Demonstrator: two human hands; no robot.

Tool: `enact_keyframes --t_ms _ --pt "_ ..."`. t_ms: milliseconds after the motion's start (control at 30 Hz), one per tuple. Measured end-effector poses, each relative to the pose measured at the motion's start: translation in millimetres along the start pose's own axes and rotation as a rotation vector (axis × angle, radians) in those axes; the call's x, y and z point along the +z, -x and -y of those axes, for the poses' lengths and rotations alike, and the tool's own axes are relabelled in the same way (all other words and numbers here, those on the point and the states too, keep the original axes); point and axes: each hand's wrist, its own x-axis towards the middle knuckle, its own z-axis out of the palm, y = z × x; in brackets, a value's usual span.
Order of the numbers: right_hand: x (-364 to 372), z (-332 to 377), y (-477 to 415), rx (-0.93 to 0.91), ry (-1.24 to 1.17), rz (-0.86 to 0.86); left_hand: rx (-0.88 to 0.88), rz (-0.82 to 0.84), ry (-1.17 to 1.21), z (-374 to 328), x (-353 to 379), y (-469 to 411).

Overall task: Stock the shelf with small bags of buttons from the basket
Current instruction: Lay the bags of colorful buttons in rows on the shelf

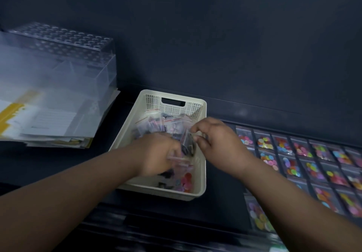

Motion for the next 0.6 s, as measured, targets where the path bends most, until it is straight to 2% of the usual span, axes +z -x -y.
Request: enact_keyframes --t_ms 100,200,333,467,600 --pt "-0.1 -0.4 -1.3 -0.006 -0.016 0.016 0.051 0.052 -0.065 -9.5 8.4 -5.3" --pt "0.3 -1.3 -0.6 -0.012 -0.028 0.031 -0.034 0.090 -0.164 6.4 8.4 -0.4" --pt "0.9 -2.8 -0.1 -0.023 -0.026 0.037 -0.082 0.060 -0.337 14.1 1.2 5.1" --pt "0.8 -1.1 -0.2 -0.022 -0.037 0.038 -0.082 0.027 -0.006 -8.5 3.0 -3.7" --pt "-1.8 -1.9 1.0 -0.016 -0.076 0.044 -0.066 0.104 -0.095 -20.0 20.9 -14.4"
